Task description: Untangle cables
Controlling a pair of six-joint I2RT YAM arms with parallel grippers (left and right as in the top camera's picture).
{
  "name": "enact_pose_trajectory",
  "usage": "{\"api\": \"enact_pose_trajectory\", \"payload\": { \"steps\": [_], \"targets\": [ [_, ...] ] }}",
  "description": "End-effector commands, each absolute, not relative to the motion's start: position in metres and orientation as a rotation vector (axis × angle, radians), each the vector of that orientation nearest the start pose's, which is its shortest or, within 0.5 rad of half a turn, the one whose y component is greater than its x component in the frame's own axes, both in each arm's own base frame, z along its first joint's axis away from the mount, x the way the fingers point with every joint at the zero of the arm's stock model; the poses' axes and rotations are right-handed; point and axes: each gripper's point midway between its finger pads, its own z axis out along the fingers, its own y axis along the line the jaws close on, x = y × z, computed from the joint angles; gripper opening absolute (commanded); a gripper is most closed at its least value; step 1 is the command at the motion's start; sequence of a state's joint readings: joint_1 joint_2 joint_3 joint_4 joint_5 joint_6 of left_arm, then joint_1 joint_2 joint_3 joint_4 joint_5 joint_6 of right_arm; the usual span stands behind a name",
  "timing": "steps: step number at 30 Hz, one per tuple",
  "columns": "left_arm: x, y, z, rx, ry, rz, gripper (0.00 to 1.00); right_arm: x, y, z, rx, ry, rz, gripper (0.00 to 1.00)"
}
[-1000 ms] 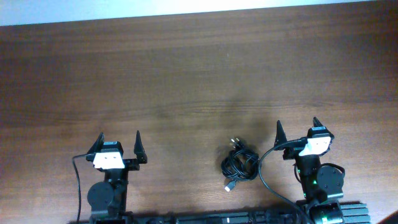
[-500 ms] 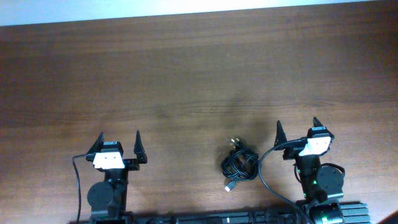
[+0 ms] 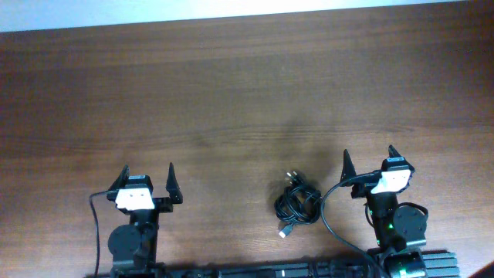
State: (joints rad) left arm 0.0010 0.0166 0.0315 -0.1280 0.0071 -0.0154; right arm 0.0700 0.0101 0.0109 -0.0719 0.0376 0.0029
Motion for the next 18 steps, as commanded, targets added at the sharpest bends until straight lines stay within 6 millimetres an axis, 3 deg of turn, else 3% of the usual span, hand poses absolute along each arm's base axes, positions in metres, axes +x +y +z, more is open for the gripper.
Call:
{"api": "enact_pose_trajectory", "payload": {
  "steps": [1, 7, 14, 18],
  "targets": [
    [0.238, 0.0, 0.173, 0.001, 1.71, -0.007, 0.99, 0.246, 0.008, 0.155, -0.015, 1.65, 0.014, 0.99],
    [0.238, -0.005, 0.213, 0.019, 1.702, -0.027, 0.99, 0.246, 0.008, 0.155, -0.015, 1.65, 0.014, 0.99],
    [0.247, -0.014, 0.244, 0.135, 1.879, -0.022, 0.99, 0.246, 0.008, 0.155, -0.015, 1.65, 0.014, 0.99],
    [0.27, -0.039, 0.264, 0.232, 1.938, -0.169, 0.99, 0.246, 0.008, 0.155, -0.015, 1.65, 0.014, 0.99]
  ]
}}
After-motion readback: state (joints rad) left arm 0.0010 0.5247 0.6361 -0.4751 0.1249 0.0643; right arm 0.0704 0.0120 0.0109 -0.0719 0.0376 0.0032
